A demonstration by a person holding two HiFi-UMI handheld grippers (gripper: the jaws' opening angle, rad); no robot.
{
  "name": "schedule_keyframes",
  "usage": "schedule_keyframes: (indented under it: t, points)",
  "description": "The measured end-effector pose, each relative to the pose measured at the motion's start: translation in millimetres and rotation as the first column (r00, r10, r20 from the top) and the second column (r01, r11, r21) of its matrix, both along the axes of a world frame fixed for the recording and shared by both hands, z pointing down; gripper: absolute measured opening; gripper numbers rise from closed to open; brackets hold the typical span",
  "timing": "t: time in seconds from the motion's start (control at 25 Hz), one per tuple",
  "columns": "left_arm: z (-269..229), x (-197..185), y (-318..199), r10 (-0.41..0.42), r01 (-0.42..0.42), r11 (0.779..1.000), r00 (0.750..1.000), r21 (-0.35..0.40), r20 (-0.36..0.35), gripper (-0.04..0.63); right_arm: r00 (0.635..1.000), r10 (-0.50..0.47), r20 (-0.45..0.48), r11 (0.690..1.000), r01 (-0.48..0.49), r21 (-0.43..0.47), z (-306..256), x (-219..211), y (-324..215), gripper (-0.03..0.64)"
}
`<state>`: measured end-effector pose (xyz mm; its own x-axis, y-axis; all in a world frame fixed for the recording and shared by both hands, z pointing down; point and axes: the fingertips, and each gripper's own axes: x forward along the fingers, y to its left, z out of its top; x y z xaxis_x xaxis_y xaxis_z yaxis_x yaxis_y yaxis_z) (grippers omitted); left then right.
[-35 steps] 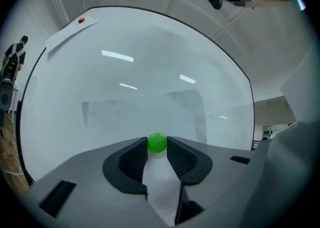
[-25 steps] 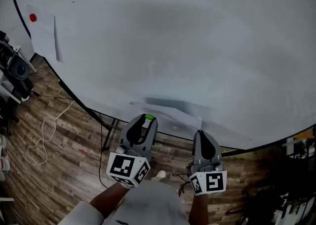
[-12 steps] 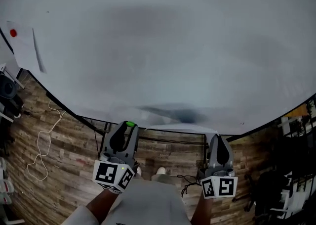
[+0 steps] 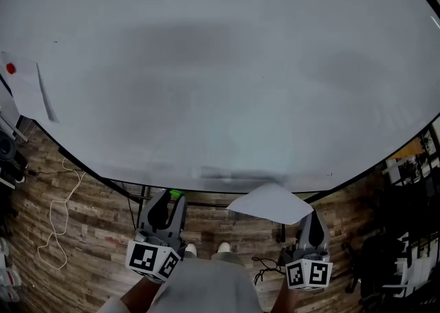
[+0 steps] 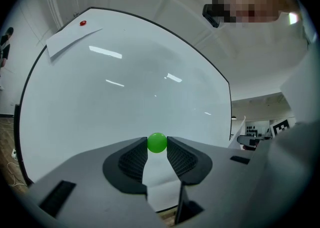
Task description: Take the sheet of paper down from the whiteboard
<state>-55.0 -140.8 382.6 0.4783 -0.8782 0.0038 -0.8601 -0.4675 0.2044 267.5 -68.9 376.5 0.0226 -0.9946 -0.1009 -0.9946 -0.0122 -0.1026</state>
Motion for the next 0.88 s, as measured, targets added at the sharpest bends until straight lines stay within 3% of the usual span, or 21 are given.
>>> schedule_keyframes:
  t: [0.88]
  points:
    - [13.5,7.8,-4.4,0.038,-0.038,0.999,0.999,-0.016,0.001,0.123,0.998,-0.017,-0.063,1.0,0.017,-0.005,3.5,-14.7,-0.4,0.011]
